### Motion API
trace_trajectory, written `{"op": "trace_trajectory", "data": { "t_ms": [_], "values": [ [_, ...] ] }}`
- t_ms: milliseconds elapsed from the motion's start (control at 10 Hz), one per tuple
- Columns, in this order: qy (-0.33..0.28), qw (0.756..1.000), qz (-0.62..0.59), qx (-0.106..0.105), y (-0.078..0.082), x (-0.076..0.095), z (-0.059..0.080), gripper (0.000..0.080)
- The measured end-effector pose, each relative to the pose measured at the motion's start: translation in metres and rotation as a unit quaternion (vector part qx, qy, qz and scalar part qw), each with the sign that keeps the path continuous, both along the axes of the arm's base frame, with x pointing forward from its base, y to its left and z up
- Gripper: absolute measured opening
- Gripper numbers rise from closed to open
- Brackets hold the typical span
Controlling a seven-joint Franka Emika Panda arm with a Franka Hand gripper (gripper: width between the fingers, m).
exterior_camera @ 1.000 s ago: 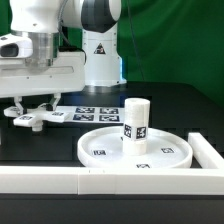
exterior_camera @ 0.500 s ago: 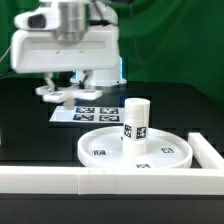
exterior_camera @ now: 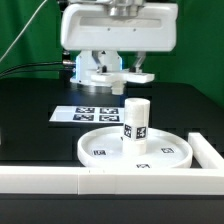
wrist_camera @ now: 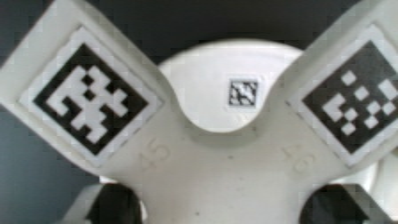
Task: Assemble round table
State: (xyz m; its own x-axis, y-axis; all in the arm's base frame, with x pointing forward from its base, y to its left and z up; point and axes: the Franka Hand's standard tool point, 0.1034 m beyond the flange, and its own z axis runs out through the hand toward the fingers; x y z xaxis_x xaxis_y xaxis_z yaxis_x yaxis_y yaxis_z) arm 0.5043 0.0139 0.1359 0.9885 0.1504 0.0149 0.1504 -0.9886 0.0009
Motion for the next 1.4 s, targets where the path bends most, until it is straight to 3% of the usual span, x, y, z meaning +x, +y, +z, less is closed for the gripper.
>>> {"op": "trace_trajectory", "data": {
  "t_ms": [700, 1000, 1400],
  "values": [
    [0.002, 1.000, -0.001, 0.000, -0.001, -0.001, -0.003, 0.0439],
    [-0.009, 1.000, 0.025, 0.002, 0.022, 0.027, 0.006, 0.0439],
    [-0.006, 1.000, 0.021, 0.001, 0.023, 0.028, 0.002, 0.0439]
  ]
}}
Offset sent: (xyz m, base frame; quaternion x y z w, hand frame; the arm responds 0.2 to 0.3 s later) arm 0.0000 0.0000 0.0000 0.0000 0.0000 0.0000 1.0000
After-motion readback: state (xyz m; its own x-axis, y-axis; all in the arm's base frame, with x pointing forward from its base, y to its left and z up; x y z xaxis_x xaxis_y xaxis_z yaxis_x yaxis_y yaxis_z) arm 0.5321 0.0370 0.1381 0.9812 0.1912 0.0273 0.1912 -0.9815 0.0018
